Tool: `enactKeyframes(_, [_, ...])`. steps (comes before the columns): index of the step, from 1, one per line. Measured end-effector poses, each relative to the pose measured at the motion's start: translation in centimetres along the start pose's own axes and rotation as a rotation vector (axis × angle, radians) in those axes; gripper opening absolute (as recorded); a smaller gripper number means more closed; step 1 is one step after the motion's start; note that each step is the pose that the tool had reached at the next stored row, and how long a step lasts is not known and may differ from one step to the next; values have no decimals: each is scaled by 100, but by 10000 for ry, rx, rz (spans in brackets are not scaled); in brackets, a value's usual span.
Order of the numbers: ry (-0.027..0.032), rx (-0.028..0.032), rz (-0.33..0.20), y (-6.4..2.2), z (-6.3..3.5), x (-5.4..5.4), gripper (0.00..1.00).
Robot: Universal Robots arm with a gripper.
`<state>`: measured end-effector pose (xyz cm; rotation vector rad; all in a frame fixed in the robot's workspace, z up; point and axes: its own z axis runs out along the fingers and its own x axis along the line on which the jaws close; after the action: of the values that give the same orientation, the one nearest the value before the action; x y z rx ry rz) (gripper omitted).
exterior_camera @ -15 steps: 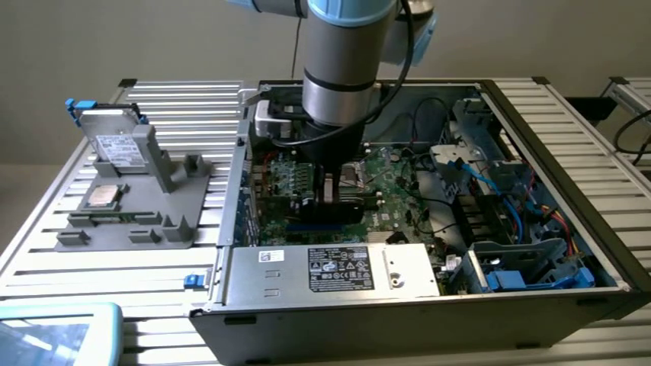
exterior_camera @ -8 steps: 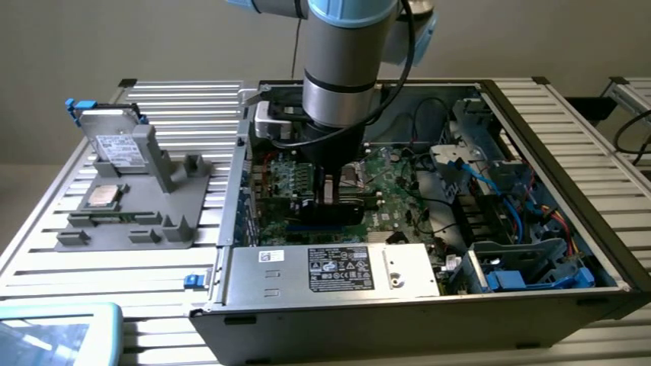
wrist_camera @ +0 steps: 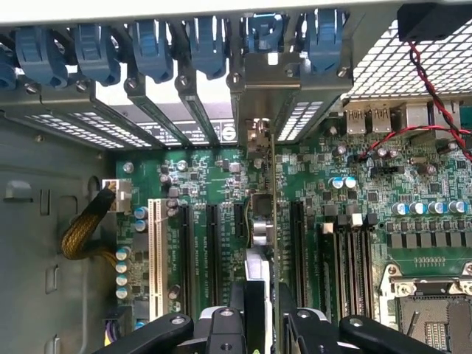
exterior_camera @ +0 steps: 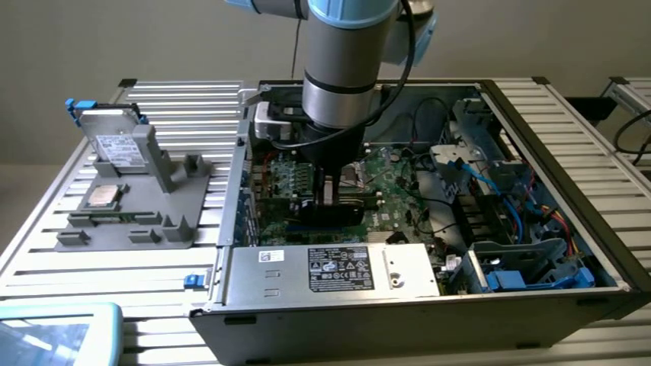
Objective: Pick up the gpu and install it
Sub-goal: 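Insert the gpu into the slot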
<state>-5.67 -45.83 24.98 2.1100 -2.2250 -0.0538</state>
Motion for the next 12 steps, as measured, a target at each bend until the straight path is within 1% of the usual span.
enactKeyframes(12, [-1, -3, -10, 17, 4, -22, 27])
